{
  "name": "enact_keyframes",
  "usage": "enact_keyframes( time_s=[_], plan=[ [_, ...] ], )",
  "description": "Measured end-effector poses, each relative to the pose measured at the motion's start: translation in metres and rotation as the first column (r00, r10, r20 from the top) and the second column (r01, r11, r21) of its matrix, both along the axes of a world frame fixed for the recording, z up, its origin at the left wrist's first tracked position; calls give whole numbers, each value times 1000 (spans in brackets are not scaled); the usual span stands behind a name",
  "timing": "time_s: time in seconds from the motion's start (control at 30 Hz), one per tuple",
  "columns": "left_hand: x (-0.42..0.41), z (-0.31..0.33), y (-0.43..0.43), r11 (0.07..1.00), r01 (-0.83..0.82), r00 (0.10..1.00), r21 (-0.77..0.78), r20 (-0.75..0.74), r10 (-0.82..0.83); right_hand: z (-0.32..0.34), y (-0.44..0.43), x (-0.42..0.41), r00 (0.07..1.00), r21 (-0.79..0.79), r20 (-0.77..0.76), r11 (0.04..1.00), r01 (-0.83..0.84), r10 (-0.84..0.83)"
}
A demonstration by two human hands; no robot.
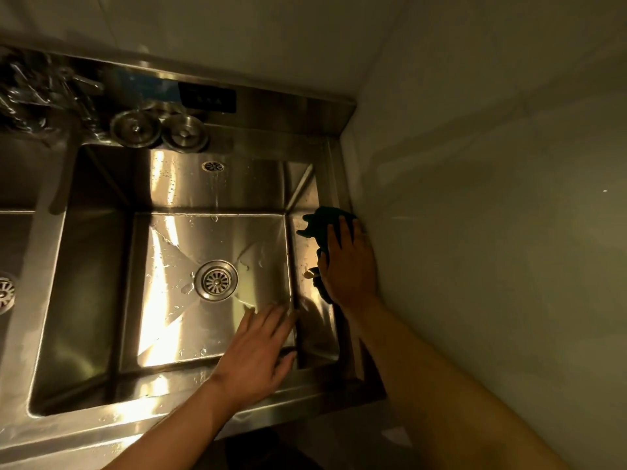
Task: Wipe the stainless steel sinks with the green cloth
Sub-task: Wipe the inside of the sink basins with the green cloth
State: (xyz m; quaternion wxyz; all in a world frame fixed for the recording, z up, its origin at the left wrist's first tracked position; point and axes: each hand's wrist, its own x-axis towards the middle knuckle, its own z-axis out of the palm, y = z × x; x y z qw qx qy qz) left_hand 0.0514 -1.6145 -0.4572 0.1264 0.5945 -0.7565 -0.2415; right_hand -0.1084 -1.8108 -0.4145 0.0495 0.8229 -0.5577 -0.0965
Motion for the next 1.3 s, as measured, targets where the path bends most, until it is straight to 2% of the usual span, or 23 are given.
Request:
enact_keyframes(
  time_s=[0.2,0.33,0.57,0.73,0.93,1.13,1.3],
  plan=[
    [0,-3,-2,998,-30,999,-58,-47,27,3,-96,43,1000,-17,-3,1000,-21,21],
    [0,-4,-4,997,-67,998,-50,-22,66,6,-139,64,1000,-26,-20,999,-21,21],
    [0,-3,-7,997,-68,997,48,24,67,2,-162,74,999,-69,29,997,-21,23],
    [-1,-2,-5,995,-91,995,33,50,90,6,-166,76,997,-67,72,997,-22,27],
    [-2,0,-1,992,-127,991,-3,35,127,15,-138,68,997,1,79,1000,16,-16],
    [1,6,-1,991,-136,990,-7,39,136,16,-59,45,997,19,27,998,65,-65],
    [2,14,-1,989,-147,988,5,42,146,18,11,16,994,62,49,993,96,-99]
  ],
)
